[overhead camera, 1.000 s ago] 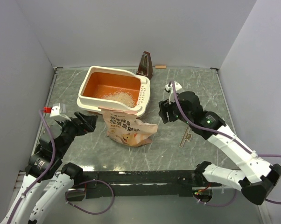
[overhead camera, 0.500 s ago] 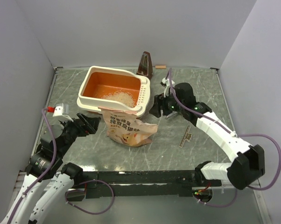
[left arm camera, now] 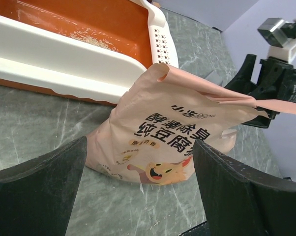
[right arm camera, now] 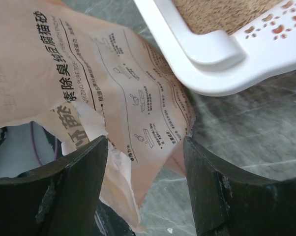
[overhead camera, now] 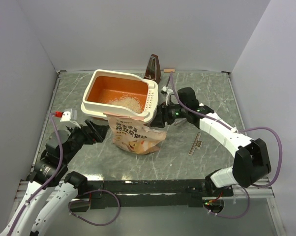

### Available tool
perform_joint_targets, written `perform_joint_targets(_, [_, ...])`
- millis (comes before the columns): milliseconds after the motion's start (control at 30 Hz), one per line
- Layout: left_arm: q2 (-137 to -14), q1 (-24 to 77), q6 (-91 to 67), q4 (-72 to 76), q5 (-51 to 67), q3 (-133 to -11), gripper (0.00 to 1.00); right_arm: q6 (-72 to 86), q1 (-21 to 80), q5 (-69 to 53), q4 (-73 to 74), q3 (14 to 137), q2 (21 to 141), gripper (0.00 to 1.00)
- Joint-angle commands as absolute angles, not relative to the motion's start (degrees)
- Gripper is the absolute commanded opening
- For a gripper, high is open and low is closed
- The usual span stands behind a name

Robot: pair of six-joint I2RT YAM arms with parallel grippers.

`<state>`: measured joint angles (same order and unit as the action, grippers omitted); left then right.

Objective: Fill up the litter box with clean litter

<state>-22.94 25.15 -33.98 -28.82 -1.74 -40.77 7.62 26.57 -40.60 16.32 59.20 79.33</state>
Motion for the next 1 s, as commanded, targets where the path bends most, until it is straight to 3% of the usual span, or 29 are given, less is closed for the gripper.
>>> perform_joint_targets(0, [-23.6, 25.0, -32.6, -26.2, -0.4, -40.4, 0.92, 6.1, 26.4, -46.4, 14.9, 59.3, 80.8, 0.7])
perform_joint_targets(700, [-25.5, 25.0, -30.8, -25.1, 1.9, -39.2, 0.93, 2.1, 31.9, -47.6, 20.9, 59.5, 83.3, 0.67])
perform_joint_targets(800, [-25.7, 25.0, -30.7, -25.4, 1.9, -39.3, 0.93, 1.1, 33.1, -45.6, 23.5, 61.3, 83.4, 0.52])
perform_joint_targets(833, [-25.7, 25.0, -30.6, -25.5, 2.1, -39.4, 0.93, 0.9, 33.5, -44.5, 24.4, 61.9, 83.3, 0.37])
perform_joint_targets(900, [-25.8, 25.0, -30.7, -25.6, 2.3, -39.5, 0.93, 0.4, 34.4, -38.8, 26.9, 63.7, 82.1, 0.18])
perform_joint_targets(933, [-25.8, 25.0, -30.6, -25.5, 2.4, -39.6, 0.93, 0.4, 36.1, -36.2, 27.4, 64.2, 81.2, 0.0])
perform_joint_targets(967, [-25.9, 25.0, -30.5, -25.5, 2.4, -39.6, 0.93, -1.6, 37.3, -33.2, 28.6, 64.7, 80.3, 0.0])
